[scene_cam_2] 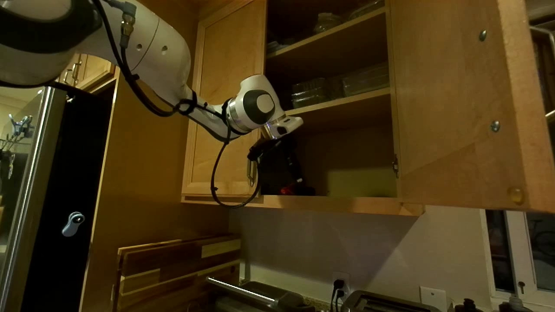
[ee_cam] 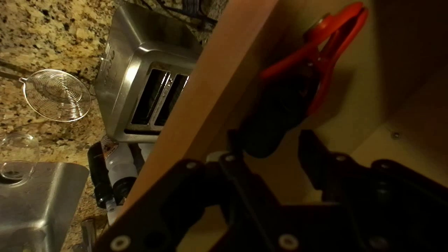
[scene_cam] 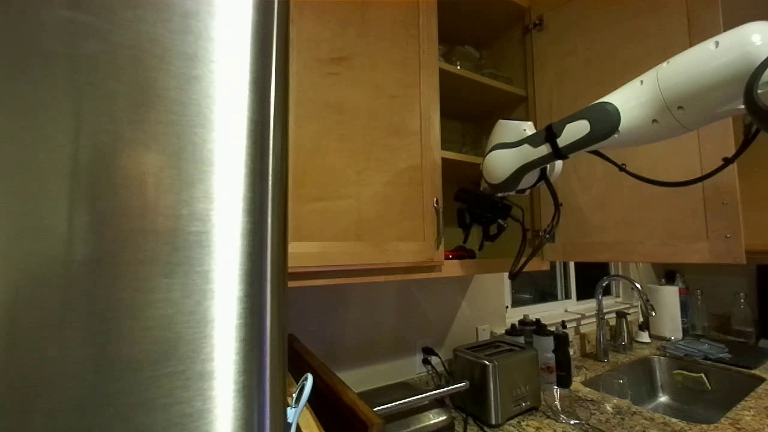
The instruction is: Take the object and put it in the cabinet, then close the door
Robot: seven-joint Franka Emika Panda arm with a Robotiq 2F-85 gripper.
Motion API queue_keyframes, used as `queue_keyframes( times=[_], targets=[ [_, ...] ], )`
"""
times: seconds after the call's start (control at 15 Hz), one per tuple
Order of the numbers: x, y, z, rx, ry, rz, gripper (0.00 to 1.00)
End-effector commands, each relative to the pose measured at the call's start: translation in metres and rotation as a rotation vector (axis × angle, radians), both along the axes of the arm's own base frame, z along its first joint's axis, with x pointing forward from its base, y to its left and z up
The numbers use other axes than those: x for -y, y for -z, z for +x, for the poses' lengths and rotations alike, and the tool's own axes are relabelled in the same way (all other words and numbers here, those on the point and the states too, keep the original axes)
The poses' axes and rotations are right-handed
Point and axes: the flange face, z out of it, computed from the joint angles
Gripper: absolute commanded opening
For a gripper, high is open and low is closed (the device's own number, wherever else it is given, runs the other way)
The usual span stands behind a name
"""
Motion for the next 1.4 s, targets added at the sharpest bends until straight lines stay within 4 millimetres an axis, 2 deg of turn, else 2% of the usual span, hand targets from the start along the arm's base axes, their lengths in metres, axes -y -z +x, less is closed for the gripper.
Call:
queue_keyframes(
  times=[0.0, 0.2, 0.4, 0.6, 1.0, 1.13, 1.33],
  targets=[
    [-0.002, -0.002, -0.008, -0.008, 0.006, 0.024, 0.78],
    [-0.014, -0.01, -0.024, -0.008, 0.009, 0.018, 0.97],
    [-0.039, -0.021, -0.054, -0.031, -0.029, 0.081, 1.0],
    [-0.071, -0.013, -0.092, -0.153, -0.082, 0.189, 1.0],
    [-0.126, 0.028, -0.164, -0.433, -0.181, 0.287, 1.0],
    [-0.155, 0.047, -0.177, -0.508, -0.27, 0.323, 1.0],
    [-0.202, 0.071, -0.184, -0.558, -0.323, 0.435, 1.0]
  ],
)
